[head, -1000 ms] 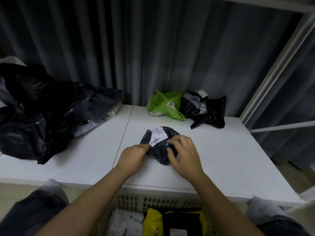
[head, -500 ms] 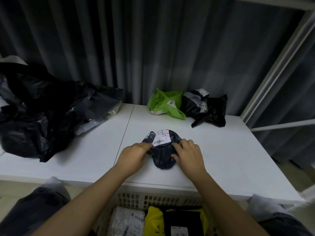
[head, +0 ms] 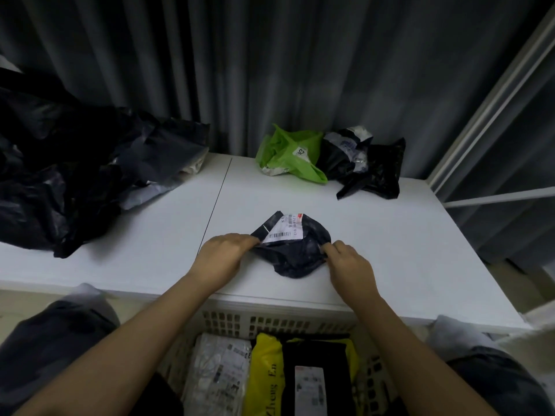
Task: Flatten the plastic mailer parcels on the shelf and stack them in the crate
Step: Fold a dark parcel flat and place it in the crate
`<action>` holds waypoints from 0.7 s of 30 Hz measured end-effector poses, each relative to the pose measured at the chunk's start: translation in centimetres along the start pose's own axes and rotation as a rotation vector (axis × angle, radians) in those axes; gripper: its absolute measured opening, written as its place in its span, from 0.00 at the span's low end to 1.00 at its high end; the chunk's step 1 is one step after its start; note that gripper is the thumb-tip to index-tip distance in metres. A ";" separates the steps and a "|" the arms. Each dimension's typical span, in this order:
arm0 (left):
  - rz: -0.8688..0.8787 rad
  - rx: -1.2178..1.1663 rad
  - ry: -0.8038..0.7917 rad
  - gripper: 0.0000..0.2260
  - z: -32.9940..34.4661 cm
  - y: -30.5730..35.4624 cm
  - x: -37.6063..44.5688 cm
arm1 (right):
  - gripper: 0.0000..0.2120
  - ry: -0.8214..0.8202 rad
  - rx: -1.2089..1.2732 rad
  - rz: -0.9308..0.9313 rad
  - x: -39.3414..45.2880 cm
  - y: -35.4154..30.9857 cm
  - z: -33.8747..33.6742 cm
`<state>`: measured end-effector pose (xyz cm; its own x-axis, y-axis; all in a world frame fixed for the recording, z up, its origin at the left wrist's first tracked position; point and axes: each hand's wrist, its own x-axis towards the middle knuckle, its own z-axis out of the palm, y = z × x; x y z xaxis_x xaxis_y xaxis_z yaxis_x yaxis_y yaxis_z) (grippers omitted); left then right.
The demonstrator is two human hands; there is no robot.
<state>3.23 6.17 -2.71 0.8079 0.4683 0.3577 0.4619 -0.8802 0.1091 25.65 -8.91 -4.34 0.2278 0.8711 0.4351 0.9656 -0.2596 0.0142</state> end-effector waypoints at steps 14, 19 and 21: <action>-0.099 -0.001 -0.335 0.35 1.1 0.3 0.7 | 0.13 0.136 0.660 0.310 0.2 1.4 -0.4; -0.222 -0.024 -0.260 0.13 0.5 1.3 3.5 | 0.08 -0.027 0.760 0.619 5.5 2.3 -0.9; -0.310 -0.134 -0.220 0.14 0.8 1.2 5.2 | 0.15 -0.271 0.715 0.620 7.4 2.9 -1.0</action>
<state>8.30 7.62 -1.46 0.7032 0.7061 0.0833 0.6563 -0.6898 0.3057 30.05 -3.60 -0.17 0.6546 0.7549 -0.0410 0.4929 -0.4673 -0.7339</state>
